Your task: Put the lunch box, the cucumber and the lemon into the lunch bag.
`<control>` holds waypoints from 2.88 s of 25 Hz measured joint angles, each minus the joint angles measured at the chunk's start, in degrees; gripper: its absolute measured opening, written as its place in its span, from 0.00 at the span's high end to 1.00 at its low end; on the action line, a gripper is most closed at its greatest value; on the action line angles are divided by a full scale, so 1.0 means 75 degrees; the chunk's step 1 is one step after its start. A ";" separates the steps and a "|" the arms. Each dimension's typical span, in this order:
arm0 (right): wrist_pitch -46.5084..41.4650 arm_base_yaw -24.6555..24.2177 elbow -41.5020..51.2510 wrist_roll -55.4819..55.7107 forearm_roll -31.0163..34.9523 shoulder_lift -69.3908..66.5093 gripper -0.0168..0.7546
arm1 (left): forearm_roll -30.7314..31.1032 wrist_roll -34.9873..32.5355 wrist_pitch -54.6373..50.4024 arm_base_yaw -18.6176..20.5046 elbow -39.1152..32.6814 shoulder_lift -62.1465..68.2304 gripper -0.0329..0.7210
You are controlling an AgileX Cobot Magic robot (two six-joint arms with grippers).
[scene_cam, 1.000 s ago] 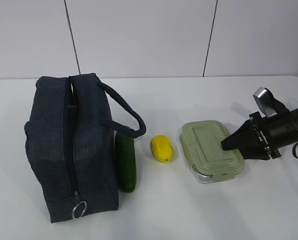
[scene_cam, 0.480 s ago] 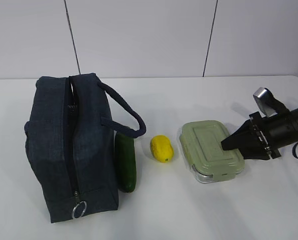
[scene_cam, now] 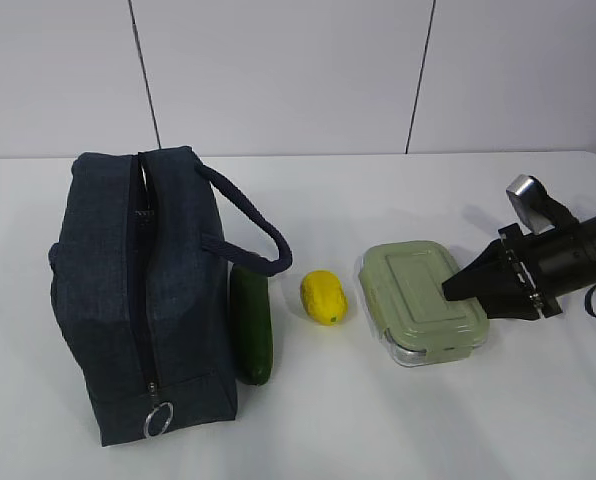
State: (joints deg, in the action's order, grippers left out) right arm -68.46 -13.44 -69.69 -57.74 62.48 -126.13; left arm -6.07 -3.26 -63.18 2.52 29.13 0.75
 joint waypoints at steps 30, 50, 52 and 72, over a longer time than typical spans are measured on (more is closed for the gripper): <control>0.0000 0.0000 0.0000 0.0000 0.0000 0.0000 0.52 | 0.0000 0.0000 0.0000 0.0000 0.0000 0.0000 0.64; 0.0000 0.0000 0.0000 0.0018 0.0000 0.0000 0.52 | 0.0000 0.0000 0.0000 0.0000 0.0000 0.0000 0.64; 0.0000 0.0000 0.0000 0.0018 0.0000 0.0000 0.52 | -0.0014 0.0000 0.0000 0.0000 0.0000 0.0000 0.64; 0.0000 0.0000 0.0000 0.0018 0.0000 0.0000 0.52 | -0.0014 0.0000 0.0000 0.0000 0.0000 0.0000 0.64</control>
State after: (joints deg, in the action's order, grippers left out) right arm -68.46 -13.44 -69.69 -57.60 62.48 -126.13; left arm -6.18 -3.26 -63.18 2.52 29.13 0.75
